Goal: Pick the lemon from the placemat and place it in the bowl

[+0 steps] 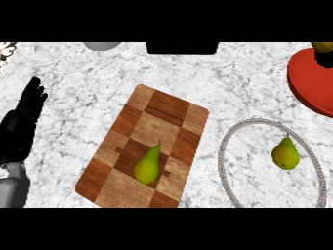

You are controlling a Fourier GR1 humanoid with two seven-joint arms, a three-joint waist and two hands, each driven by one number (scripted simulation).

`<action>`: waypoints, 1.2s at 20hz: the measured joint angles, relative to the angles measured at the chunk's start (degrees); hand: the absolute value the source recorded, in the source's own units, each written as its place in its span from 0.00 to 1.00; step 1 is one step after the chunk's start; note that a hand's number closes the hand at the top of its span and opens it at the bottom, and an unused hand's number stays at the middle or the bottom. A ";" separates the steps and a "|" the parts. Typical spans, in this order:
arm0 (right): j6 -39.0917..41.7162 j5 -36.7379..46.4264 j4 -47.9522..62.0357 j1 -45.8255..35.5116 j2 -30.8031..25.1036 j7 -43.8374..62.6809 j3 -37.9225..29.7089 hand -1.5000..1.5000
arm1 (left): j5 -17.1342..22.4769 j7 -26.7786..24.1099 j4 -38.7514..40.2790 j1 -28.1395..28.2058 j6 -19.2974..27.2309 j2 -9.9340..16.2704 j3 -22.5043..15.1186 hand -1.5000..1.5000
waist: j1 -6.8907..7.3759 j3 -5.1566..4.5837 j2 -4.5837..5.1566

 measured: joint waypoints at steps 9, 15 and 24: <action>-10.47 -5.08 25.36 -3.49 -8.99 -15.65 -7.13 1.00 | -0.18 0.53 0.29 -1.58 -0.76 -0.09 -0.19 0.50 | 1.12 0.08 0.50; -17.37 -5.83 39.39 -6.08 -12.93 -23.46 -9.49 1.00 | 0.30 0.76 0.21 -2.44 -1.73 0.19 -0.05 0.50 | 2.14 0.16 0.96; -12.60 -3.26 52.63 -5.34 -18.81 -20.62 -9.49 0.00 | -0.36 0.21 0.11 -2.93 -1.35 -0.90 -1.06 0.50 | 3.42 0.30 1.72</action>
